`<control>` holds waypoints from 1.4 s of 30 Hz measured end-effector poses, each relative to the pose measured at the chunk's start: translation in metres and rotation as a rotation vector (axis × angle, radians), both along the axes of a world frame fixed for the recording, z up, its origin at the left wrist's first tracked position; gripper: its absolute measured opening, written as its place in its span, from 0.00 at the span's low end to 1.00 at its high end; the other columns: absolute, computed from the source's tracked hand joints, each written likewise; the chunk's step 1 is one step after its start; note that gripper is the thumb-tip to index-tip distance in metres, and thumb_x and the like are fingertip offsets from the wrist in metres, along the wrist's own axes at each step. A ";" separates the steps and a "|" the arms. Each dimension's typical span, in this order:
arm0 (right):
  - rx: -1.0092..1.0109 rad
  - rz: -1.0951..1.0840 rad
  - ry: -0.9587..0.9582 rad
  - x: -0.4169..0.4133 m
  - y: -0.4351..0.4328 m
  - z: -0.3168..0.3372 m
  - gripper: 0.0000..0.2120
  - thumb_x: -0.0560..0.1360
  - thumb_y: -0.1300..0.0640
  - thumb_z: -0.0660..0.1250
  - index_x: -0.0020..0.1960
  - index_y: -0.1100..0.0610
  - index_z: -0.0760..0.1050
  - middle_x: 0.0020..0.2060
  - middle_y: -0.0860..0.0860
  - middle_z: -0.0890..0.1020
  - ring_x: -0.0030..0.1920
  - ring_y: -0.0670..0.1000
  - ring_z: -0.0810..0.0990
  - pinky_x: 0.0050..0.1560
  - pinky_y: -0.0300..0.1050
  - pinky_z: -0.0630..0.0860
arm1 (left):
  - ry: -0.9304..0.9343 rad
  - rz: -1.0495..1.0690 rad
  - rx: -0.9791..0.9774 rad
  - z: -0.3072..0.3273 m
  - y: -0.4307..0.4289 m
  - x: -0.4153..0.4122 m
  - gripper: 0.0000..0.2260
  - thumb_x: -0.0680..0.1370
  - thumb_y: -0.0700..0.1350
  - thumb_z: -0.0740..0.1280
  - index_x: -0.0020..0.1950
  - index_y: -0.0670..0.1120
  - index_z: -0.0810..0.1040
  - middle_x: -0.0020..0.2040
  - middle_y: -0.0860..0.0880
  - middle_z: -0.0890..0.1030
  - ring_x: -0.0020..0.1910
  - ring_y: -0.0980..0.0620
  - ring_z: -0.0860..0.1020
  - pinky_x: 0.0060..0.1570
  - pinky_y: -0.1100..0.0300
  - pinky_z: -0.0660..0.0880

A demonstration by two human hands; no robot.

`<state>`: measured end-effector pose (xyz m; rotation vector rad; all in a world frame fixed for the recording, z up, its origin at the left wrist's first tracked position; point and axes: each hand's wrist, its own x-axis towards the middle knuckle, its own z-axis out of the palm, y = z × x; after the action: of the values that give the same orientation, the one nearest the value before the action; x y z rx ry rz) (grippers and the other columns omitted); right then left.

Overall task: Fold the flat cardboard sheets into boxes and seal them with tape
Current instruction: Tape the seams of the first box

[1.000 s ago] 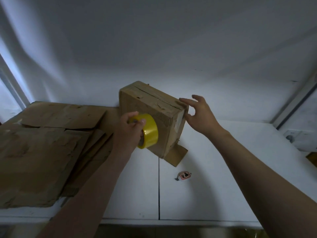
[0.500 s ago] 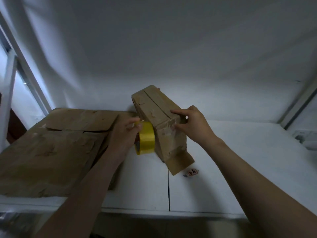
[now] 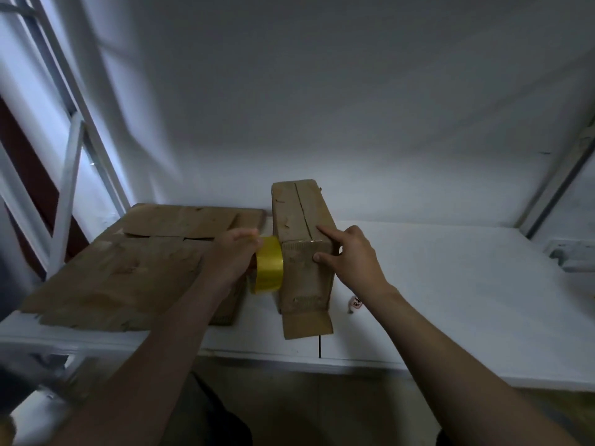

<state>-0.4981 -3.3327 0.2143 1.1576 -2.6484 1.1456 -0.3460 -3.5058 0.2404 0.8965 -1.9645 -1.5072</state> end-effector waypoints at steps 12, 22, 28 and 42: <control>0.002 0.138 0.112 0.071 0.020 0.063 0.27 0.76 0.35 0.66 0.72 0.44 0.72 0.59 0.49 0.77 0.59 0.53 0.76 0.58 0.49 0.76 | 0.058 -0.042 -0.049 0.033 0.046 0.045 0.10 0.80 0.48 0.69 0.60 0.51 0.81 0.50 0.49 0.82 0.45 0.51 0.82 0.46 0.51 0.82; -0.048 0.231 0.089 0.089 0.050 0.072 0.27 0.72 0.45 0.75 0.63 0.39 0.63 0.55 0.50 0.79 0.50 0.55 0.79 0.46 0.54 0.79 | 0.141 -0.064 -0.014 0.054 0.076 0.041 0.08 0.81 0.46 0.67 0.56 0.47 0.84 0.41 0.51 0.79 0.40 0.54 0.75 0.35 0.61 0.71; -0.063 0.363 0.310 0.082 0.065 0.086 0.19 0.78 0.53 0.71 0.65 0.44 0.69 0.58 0.45 0.76 0.50 0.48 0.75 0.44 0.38 0.72 | 0.080 -0.073 -0.128 0.068 0.087 0.034 0.12 0.80 0.51 0.70 0.58 0.46 0.81 0.51 0.47 0.83 0.47 0.52 0.79 0.46 0.57 0.75; 0.059 0.458 0.351 0.053 0.084 0.106 0.18 0.79 0.50 0.69 0.68 0.44 0.73 0.54 0.45 0.70 0.52 0.46 0.71 0.48 0.31 0.68 | 0.067 -0.089 -0.230 0.082 0.090 0.022 0.05 0.79 0.41 0.70 0.52 0.45 0.86 0.49 0.52 0.83 0.52 0.55 0.79 0.46 0.68 0.74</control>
<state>-0.4455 -3.2487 0.3202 1.8466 -2.2277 0.8060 -0.3238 -3.4161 0.3221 0.6616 -2.1000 -1.3068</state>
